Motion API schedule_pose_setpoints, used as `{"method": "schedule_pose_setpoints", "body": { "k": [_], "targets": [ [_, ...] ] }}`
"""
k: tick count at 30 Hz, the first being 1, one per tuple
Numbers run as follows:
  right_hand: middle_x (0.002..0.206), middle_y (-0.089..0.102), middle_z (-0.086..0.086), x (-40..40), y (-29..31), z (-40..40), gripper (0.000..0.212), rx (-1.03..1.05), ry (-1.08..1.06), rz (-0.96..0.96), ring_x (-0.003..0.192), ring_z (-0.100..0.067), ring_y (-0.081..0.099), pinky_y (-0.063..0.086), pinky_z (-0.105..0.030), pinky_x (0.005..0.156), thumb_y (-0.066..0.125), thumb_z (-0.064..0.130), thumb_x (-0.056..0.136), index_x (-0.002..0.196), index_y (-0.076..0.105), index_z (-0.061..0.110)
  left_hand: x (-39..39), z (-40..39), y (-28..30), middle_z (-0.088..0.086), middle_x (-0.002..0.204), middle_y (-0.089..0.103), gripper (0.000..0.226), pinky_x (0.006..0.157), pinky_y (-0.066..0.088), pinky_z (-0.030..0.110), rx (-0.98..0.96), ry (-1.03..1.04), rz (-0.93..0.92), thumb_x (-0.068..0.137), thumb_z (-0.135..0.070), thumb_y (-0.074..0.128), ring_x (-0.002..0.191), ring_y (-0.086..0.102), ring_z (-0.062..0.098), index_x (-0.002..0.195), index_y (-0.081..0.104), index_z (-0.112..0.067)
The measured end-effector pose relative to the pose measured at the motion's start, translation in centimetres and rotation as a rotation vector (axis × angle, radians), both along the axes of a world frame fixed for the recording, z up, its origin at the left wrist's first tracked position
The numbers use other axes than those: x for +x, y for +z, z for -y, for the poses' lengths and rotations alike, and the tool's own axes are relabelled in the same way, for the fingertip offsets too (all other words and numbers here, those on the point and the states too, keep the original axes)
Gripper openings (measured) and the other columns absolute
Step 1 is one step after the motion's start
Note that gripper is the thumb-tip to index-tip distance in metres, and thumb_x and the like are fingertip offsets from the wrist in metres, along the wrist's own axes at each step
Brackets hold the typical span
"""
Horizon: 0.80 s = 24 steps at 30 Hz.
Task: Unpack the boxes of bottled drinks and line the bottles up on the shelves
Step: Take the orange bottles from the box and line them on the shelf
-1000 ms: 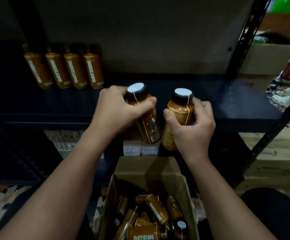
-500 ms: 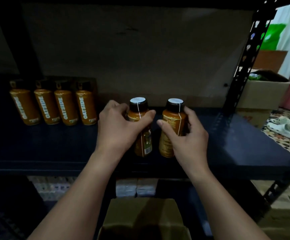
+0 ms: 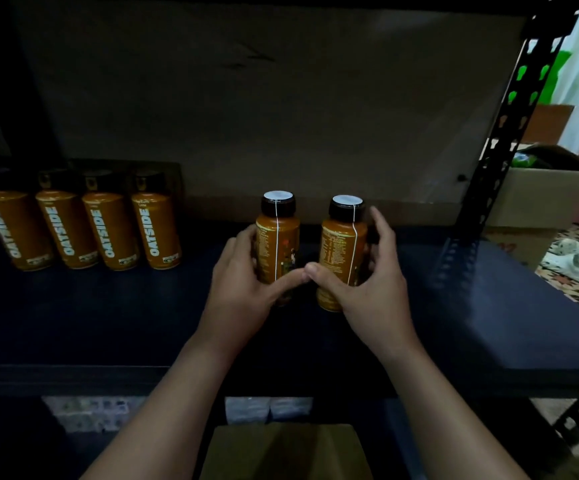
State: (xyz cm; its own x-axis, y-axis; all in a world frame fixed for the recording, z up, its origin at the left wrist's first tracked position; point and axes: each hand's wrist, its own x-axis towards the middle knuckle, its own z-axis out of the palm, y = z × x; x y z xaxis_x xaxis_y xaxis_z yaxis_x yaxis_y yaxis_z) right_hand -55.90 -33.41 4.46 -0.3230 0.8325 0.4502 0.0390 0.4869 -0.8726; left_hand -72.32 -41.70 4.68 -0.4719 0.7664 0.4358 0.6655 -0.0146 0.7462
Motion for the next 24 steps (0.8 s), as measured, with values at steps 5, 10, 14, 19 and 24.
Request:
{"method": "schedule_pose_setpoints", "body": {
  "k": [5,10,14,19,24],
  "targets": [
    [0.136,0.054,0.013,0.3,-0.1,-0.8,0.096,-0.183,0.141,-0.040,0.126,-0.007,0.051,0.049,-0.038,0.102,0.074,0.003,0.083,0.152,0.026,0.050,-0.5,0.6,0.3,-0.024,0.147,0.039,0.109,0.113,0.036,0.026,0.053,-0.202,0.309,0.082,-0.019,0.082,0.132,0.044,-0.006,0.162,0.010,-0.039],
    [0.126,0.060,0.018,0.0,-0.4,-0.8,0.088,-0.159,0.128,-0.019,0.112,0.006,0.059,0.051,-0.023,0.093,0.073,-0.002,0.081,0.148,0.037,0.041,-1.2,0.7,0.2,-0.020,0.140,0.055,0.091,0.110,0.047,0.029,0.095,-0.271,0.379,0.082,-0.001,0.078,0.126,0.056,-0.005,0.155,0.036,-0.034],
    [0.114,0.058,0.034,-0.1,-0.6,-0.7,0.084,-0.078,0.046,0.027,0.105,0.020,0.055,0.047,-0.017,0.089,0.080,0.008,0.079,0.143,0.039,0.043,-1.3,0.5,-0.3,-0.011,0.141,0.057,0.089,0.109,0.049,0.038,0.139,-0.229,0.333,0.077,-0.006,0.084,0.129,0.057,0.006,0.151,0.042,-0.033],
    [0.125,0.050,0.031,-0.2,-0.5,-0.5,0.093,0.003,0.002,0.081,0.113,0.014,0.050,0.045,-0.016,0.093,0.088,0.021,0.075,0.149,0.034,0.039,-1.0,0.5,-0.3,-0.018,0.146,0.047,0.102,0.105,0.045,0.024,0.173,-0.163,0.233,0.068,-0.025,0.093,0.128,0.046,-0.011,0.151,0.037,-0.042],
    [0.124,0.051,0.032,-0.1,-0.5,-0.9,0.103,-0.109,0.145,0.061,0.106,0.025,0.051,0.046,-0.013,0.082,0.078,-0.005,0.078,0.147,0.026,0.051,-1.5,0.8,-0.2,-0.015,0.146,0.053,0.102,0.112,0.046,0.034,0.140,-0.349,0.386,0.076,0.007,0.081,0.134,0.051,0.000,0.153,0.034,-0.043]
  ]
}}
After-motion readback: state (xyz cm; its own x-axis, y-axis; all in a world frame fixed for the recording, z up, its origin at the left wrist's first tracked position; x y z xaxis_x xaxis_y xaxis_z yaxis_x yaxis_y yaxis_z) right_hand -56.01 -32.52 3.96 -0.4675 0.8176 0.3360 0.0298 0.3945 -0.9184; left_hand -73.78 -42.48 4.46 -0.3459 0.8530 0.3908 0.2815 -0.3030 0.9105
